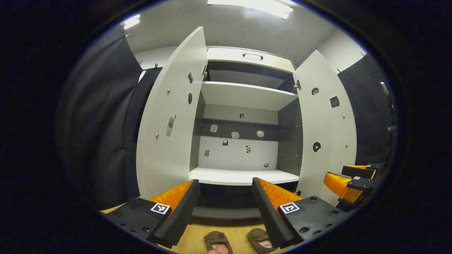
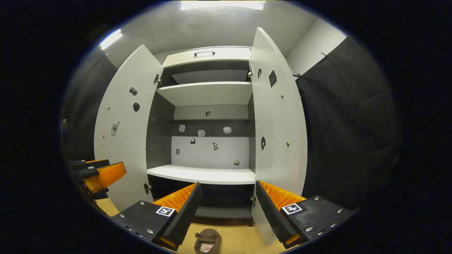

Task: Grab one shoe with the right hand and put it into the shoe cabinet, grab the other shoe with the left hand and put it into the shoe cabinet; then close the right door with the right hand and the left door with the left hand.

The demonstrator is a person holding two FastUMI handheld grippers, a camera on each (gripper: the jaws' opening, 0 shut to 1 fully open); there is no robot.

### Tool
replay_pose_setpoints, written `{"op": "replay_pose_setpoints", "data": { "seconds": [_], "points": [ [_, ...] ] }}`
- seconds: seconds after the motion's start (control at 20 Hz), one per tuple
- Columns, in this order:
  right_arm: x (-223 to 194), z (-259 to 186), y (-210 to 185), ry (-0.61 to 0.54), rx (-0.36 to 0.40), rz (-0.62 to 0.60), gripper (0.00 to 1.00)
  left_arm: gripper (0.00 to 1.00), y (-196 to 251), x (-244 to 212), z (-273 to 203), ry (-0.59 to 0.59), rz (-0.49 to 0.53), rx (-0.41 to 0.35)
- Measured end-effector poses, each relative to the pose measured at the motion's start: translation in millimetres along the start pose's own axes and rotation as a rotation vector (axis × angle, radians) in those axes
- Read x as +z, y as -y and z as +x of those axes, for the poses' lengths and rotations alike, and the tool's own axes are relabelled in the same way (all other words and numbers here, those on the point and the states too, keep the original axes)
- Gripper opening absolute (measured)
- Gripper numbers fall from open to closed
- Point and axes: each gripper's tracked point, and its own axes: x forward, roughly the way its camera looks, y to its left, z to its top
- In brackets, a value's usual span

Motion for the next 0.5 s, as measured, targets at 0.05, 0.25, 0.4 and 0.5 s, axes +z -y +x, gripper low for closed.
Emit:
{"op": "replay_pose_setpoints", "data": {
  "seconds": [0.05,0.25,0.4,0.5],
  "points": [
    [-0.2,0.7,0.9,0.0,0.001,0.0,0.94,0.96,-1.1,-1.9,-0.3,-0.003,-0.006,0.004],
    [-1.0,3.9,4.9,-0.011,-0.003,0.003,0.94,0.96,-4.1,-6.5,0.9,-0.014,-0.033,0.017],
    [1.7,7.2,7.9,-0.002,-0.013,0.006,0.94,0.96,-6.4,-7.8,3.2,-0.013,-0.027,0.02],
    [2.9,7.9,8.9,0.0,-0.015,0.012,0.94,0.96,-7.5,-8.2,2.6,-0.012,-0.02,0.025]
  ]
}}
